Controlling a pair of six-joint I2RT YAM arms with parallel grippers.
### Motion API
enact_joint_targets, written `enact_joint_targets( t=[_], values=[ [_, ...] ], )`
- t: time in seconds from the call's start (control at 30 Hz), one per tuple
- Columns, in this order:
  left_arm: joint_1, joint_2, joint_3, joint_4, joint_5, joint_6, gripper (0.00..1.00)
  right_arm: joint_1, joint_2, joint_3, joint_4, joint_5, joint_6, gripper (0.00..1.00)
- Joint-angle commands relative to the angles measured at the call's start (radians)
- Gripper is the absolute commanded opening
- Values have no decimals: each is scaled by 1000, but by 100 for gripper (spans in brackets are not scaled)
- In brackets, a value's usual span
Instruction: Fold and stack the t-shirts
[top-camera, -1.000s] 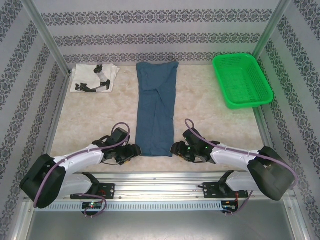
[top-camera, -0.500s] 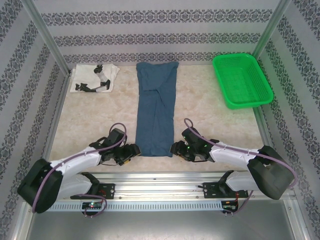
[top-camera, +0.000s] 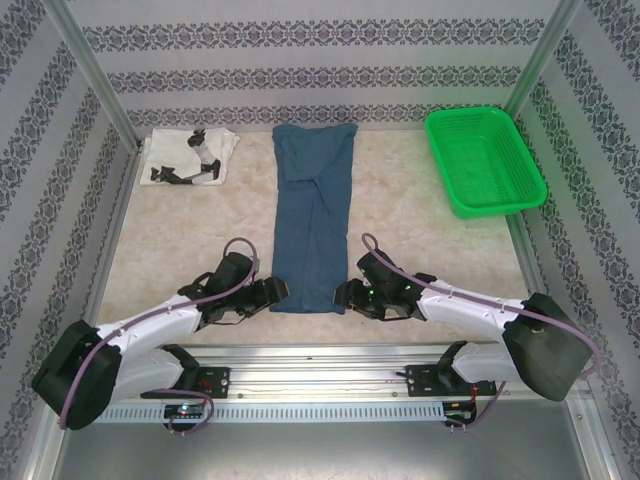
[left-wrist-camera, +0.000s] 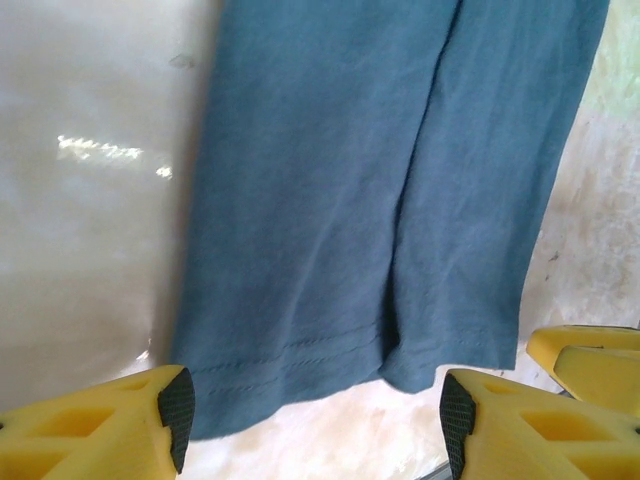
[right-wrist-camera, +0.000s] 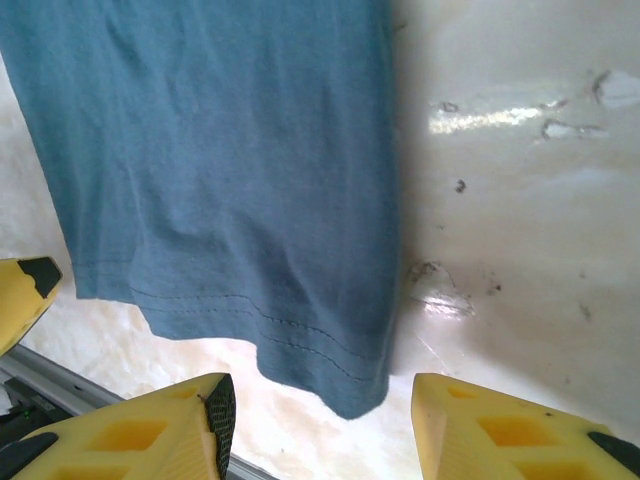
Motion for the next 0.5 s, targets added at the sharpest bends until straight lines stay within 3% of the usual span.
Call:
enact_joint_targets(
  t=[0.0, 0.47],
  values=[
    [-9, 33, 13, 13, 3, 26, 67, 17, 28, 31, -42, 3, -24, 51],
    [-8, 89, 22, -88, 20, 41, 55, 26, 143, 58, 17, 1, -30, 48]
  ],
)
